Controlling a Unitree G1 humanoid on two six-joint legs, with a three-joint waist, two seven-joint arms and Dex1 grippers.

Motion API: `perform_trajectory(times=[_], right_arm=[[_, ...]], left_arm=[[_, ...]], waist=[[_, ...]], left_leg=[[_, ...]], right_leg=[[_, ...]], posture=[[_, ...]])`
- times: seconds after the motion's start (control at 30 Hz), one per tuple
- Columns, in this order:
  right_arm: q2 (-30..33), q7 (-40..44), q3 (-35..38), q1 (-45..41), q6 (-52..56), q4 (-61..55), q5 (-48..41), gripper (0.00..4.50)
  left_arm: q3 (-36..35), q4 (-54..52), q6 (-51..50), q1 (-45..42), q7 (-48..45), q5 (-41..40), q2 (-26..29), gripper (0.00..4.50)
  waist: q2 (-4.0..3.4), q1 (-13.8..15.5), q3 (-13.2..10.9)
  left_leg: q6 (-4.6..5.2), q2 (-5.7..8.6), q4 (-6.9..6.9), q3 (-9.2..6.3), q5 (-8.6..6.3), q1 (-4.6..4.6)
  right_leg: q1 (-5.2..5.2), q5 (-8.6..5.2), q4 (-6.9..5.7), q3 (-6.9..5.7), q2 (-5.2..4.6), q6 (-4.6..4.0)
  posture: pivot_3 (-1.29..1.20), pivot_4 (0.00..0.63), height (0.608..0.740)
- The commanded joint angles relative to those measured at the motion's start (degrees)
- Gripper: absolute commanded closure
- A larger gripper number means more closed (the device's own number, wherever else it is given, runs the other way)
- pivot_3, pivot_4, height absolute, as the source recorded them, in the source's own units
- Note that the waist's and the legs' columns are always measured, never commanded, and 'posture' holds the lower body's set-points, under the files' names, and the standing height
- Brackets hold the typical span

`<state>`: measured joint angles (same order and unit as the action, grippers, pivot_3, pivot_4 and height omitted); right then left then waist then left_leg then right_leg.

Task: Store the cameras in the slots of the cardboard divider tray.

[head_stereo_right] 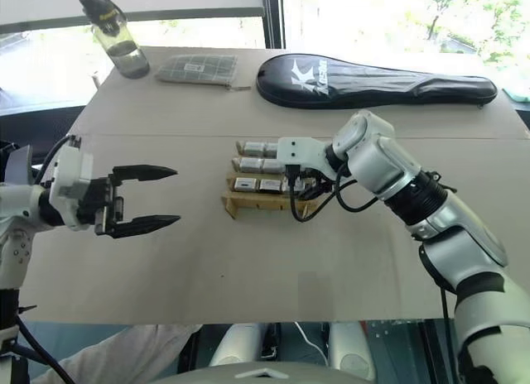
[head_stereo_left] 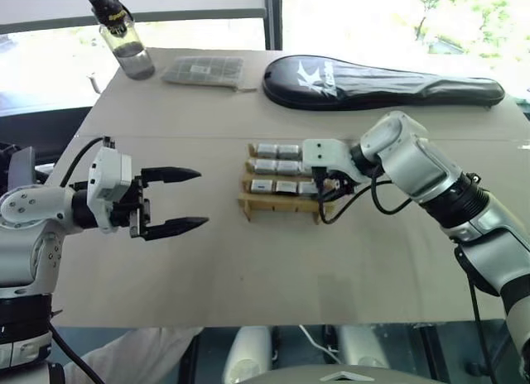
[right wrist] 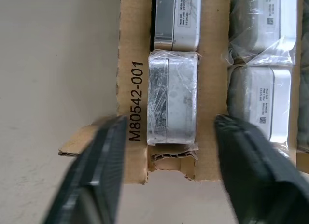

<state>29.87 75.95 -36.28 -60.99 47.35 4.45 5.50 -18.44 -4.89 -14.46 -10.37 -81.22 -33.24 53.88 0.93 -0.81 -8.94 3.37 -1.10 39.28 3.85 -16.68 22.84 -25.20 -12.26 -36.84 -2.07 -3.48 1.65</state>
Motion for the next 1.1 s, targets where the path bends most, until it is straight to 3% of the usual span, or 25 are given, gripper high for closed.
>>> perform_trajectory(times=[0.03, 0.23, 0.4, 0.53, 0.63, 0.77, 0.97, 1.1], right_arm=[[0.17, 0.58, 4.21, -2.21, 3.45, -2.08, -3.12, 1.1], [4.53, 0.24, 13.29, -1.11, 9.32, -8.58, -10.37, 1.1], [3.15, -5.88, 27.84, 10.32, 7.55, -16.72, -18.75, 1.1], [-1.67, -12.41, 33.77, 20.87, 3.39, -23.02, -23.01, 1.1], [-5.87, -17.27, 33.03, 28.65, -0.81, -26.43, -24.08, 1.1], [-7.49, -20.89, 26.09, 33.24, -11.09, -23.55, -18.81, 1.1], [-7.34, -22.63, 21.12, 32.02, -19.46, -14.53, -14.36, 1.1], [-6.33, -22.73, 20.28, 30.22, -19.54, -11.61, -13.28, 1.1]], left_arm=[[-0.49, 0.01, 0.38, -0.57, 0.06, -0.24, 0.91, 0.0], [-0.73, -0.19, -0.07, -0.31, 0.52, -0.7, 0.65, 0.0], [-2.31, -0.78, -0.2, 2.59, 2.71, -1.71, -1.36, 0.0], [-2.79, -1.67, -0.2, 4.65, 4.13, -2.14, -2.61, 0.0], [-2.65, -2.09, -0.42, 4.96, 4.42, -2.38, -2.86, 0.0], [-2.25, -1.69, -0.5, 4.3, 4.1, -2.17, -2.3, 0.0], [-1.85, -1.04, -0.7, 3.04, 3.67, -1.79, -1.52, 0.0], [-1.9, -0.91, -0.83, 2.46, 3.6, -1.73, -1.23, 0.0]], waist=[[0.0, 0.0, 0.0], [0.0, 0.2, 0.0], [0.1, 0.17, 0.06], [0.08, 0.15, 0.05], [0.12, 0.07, 0.08], [0.11, 0.03, 0.07], [0.12, 0.07, 0.07], [0.12, 0.05, 0.07]], left_leg=[[0.0, -0.02, 0.0, 0.0, 0.0, -0.01], [0.0, -0.05, -0.01, -0.02, 0.0, 0.04], [0.01, -0.01, -0.04, -0.05, -0.01, 0.04], [0.0, -0.02, -0.03, -0.05, 0.0, 0.02], [-0.01, -0.05, -0.01, -0.04, 0.01, -0.07], [-0.02, -0.07, 0.02, -0.03, 0.02, -0.16], [-0.02, -0.07, 0.04, 0.05, 0.02, -0.17], [-0.02, -0.07, 0.03, 0.04, 0.02, -0.16]], right_leg=[[0.0, 0.0, -0.01, 0.0, 0.02, 0.0], [-0.01, 0.0, 0.04, -0.02, 0.02, 0.0], [0.04, 0.0, 0.09, -0.05, -0.07, 0.0], [0.03, 0.0, 0.01, -0.03, -0.09, 0.01], [0.04, 0.0, -0.06, 0.0, -0.04, 0.0], [0.09, 0.0, -0.11, 0.01, 0.0, 0.0], [0.08, 0.0, -0.07, 0.08, 0.07, 0.0], [0.08, 0.0, -0.06, 0.08, 0.07, 0.0]], posture=[[0.0, 0.15, 0.74], [0.0, 0.15, 0.74], [0.0, 0.15, 0.74], [0.0, 0.15, 0.74], [0.0, 0.15, 0.74], [0.0, 0.15, 0.74], [0.0, 0.15, 0.74], [0.0, 0.15, 0.74]])
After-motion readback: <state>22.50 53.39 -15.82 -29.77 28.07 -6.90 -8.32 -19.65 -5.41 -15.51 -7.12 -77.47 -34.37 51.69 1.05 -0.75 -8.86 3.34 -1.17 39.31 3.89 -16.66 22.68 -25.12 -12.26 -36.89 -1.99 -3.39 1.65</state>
